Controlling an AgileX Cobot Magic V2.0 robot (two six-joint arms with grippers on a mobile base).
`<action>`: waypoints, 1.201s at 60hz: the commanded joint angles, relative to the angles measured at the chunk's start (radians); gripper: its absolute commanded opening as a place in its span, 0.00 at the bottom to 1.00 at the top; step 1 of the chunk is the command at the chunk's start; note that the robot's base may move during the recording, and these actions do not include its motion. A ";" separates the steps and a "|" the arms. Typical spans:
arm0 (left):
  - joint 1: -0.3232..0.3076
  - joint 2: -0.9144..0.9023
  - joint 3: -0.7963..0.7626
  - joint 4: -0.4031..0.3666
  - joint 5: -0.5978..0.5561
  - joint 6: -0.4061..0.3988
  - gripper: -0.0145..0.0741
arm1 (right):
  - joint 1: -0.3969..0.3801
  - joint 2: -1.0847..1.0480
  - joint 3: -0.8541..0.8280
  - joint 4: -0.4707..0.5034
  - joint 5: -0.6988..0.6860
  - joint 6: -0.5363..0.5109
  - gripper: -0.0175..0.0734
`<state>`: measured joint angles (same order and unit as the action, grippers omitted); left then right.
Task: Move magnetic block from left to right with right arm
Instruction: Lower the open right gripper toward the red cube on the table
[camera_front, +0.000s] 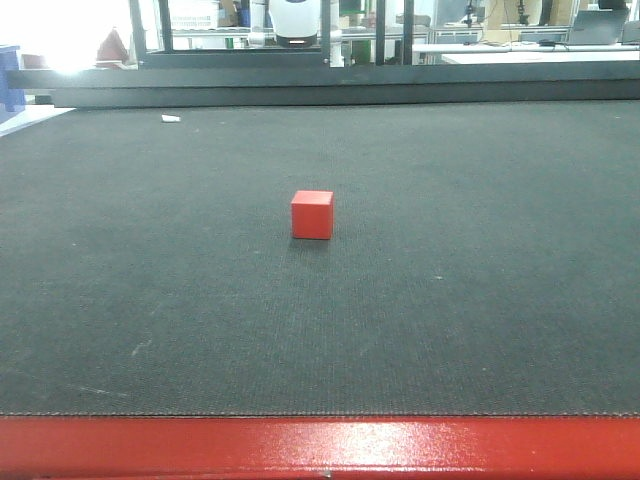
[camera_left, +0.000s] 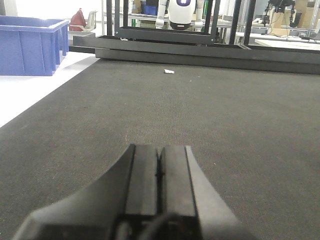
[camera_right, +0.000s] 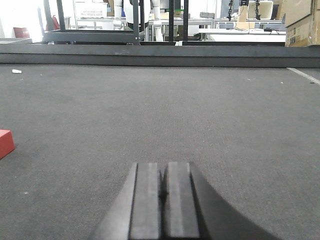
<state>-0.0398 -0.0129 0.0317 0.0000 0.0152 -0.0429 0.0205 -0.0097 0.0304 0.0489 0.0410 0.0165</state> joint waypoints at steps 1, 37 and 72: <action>0.001 -0.015 0.010 0.000 -0.085 -0.004 0.03 | -0.006 -0.020 -0.005 -0.010 -0.091 0.000 0.26; 0.001 -0.015 0.010 0.000 -0.085 -0.004 0.03 | -0.006 -0.020 -0.005 -0.010 -0.092 0.000 0.26; 0.001 -0.015 0.010 0.000 -0.085 -0.004 0.03 | -0.006 0.004 -0.159 -0.010 -0.099 0.000 0.26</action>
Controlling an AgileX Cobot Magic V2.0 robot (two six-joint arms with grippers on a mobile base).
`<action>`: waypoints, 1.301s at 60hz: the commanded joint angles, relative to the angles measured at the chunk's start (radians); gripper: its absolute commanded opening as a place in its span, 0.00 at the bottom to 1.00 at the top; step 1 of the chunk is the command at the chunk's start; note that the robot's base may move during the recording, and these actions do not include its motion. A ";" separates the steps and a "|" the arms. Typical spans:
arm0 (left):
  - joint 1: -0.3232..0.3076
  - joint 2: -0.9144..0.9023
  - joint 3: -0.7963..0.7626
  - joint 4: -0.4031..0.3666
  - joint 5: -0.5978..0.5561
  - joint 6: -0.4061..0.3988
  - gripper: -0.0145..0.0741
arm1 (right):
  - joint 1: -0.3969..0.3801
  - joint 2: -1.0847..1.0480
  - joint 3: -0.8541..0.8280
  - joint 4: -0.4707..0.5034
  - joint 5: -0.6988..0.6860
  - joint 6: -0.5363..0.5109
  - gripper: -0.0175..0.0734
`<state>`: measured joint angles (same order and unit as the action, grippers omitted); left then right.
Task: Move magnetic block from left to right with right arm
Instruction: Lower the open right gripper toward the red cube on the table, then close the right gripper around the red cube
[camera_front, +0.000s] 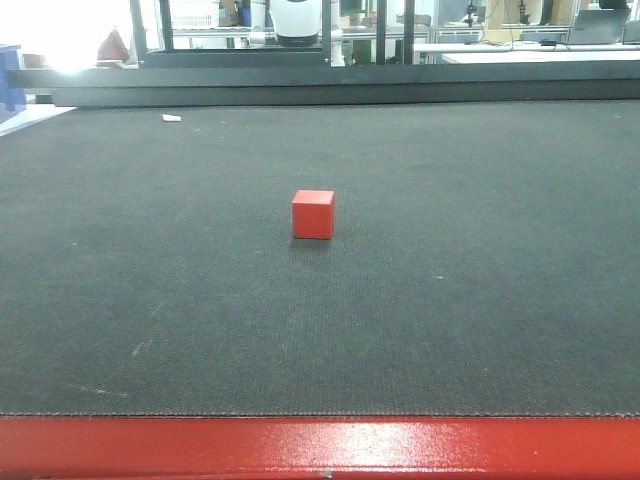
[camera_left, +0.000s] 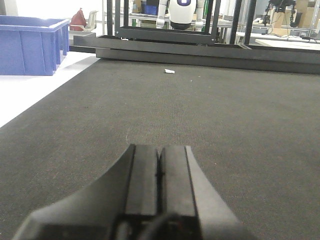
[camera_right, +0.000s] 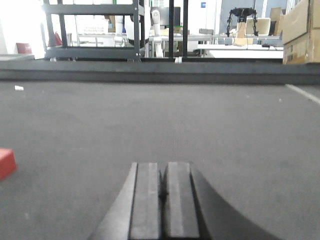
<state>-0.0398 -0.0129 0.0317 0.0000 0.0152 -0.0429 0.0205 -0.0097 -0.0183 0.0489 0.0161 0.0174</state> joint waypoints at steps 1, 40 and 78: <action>0.001 -0.015 0.010 0.000 -0.085 -0.004 0.03 | -0.006 0.015 -0.128 -0.010 -0.059 0.000 0.26; 0.001 -0.015 0.010 0.000 -0.085 -0.004 0.03 | 0.123 0.891 -0.831 -0.011 0.223 0.000 0.87; 0.001 -0.015 0.010 0.000 -0.085 -0.004 0.03 | 0.559 1.763 -1.752 -0.222 0.911 0.566 0.87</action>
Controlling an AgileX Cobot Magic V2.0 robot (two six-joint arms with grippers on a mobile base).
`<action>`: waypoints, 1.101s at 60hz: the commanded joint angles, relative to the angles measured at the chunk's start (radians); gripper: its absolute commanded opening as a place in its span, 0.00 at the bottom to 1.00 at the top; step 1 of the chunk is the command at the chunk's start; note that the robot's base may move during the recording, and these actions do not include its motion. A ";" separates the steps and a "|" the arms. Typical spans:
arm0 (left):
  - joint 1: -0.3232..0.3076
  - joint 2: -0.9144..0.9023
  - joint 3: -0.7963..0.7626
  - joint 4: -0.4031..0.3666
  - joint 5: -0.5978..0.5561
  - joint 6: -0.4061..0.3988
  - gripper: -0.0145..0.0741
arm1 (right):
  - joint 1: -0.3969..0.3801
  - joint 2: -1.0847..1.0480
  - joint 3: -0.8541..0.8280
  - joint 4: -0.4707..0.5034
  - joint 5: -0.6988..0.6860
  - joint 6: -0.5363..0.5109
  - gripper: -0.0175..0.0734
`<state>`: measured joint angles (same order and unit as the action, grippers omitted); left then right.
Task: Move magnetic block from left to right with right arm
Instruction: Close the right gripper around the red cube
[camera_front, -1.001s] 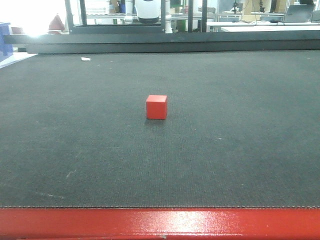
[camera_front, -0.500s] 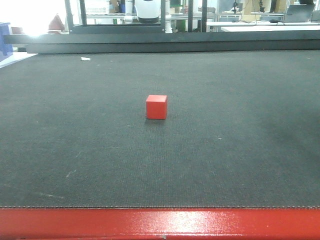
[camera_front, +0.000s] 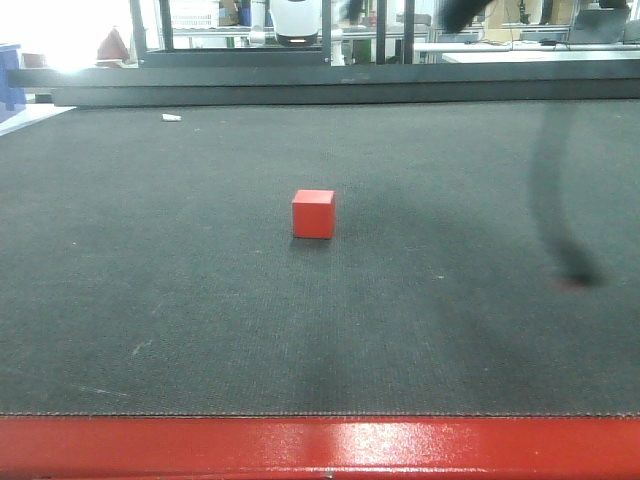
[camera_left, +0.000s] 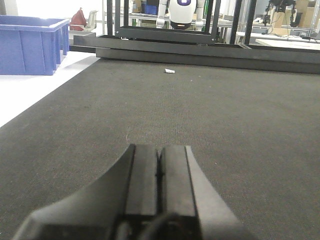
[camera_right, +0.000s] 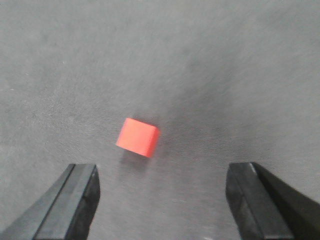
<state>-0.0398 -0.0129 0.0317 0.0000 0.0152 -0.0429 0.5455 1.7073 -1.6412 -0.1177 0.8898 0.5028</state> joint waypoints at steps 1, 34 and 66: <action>0.001 -0.015 0.010 0.000 -0.085 -0.004 0.03 | 0.039 0.062 -0.147 -0.059 0.049 0.089 0.87; 0.001 -0.015 0.010 0.000 -0.085 -0.004 0.03 | 0.080 0.412 -0.389 -0.091 0.173 0.229 0.87; 0.001 -0.015 0.010 0.000 -0.085 -0.004 0.03 | 0.071 0.473 -0.389 -0.097 0.098 0.229 0.55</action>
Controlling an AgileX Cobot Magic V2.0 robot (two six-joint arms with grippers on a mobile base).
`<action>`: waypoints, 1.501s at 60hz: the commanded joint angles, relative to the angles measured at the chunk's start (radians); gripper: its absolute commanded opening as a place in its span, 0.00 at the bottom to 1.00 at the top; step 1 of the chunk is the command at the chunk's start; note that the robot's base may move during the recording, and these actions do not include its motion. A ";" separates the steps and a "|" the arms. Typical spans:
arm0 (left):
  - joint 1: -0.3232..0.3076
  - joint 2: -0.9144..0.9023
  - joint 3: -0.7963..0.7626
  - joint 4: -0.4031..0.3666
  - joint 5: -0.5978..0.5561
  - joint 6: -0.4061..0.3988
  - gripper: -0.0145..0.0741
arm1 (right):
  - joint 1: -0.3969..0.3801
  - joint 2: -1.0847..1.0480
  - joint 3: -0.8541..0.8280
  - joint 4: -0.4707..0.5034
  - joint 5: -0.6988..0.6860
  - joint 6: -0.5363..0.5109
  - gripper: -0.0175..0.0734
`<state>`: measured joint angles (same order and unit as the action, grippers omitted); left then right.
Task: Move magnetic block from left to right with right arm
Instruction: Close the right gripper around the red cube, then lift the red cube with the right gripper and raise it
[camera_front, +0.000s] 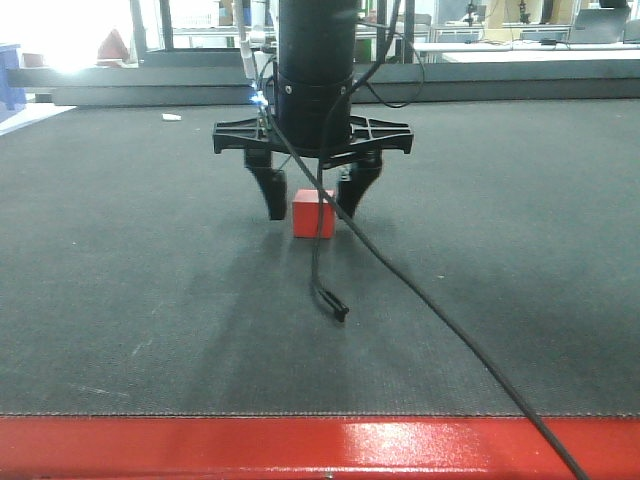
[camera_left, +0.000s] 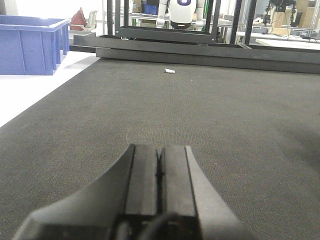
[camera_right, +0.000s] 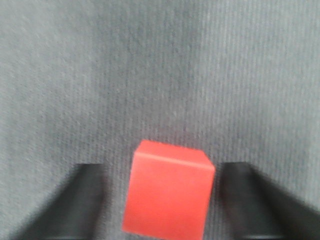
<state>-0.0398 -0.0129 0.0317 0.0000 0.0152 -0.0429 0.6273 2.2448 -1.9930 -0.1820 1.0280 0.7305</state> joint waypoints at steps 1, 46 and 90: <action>0.001 -0.015 0.010 0.000 -0.085 -0.004 0.03 | -0.012 -0.065 -0.037 -0.032 -0.040 0.001 0.52; 0.001 -0.015 0.010 0.000 -0.085 -0.004 0.03 | -0.101 -0.328 0.025 -0.011 0.005 -0.412 0.31; 0.001 -0.015 0.010 0.000 -0.085 -0.004 0.03 | -0.305 -1.270 1.174 0.006 -0.564 -0.465 0.31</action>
<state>-0.0398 -0.0129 0.0317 0.0000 0.0152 -0.0429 0.3293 1.1129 -0.8863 -0.1626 0.5777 0.2855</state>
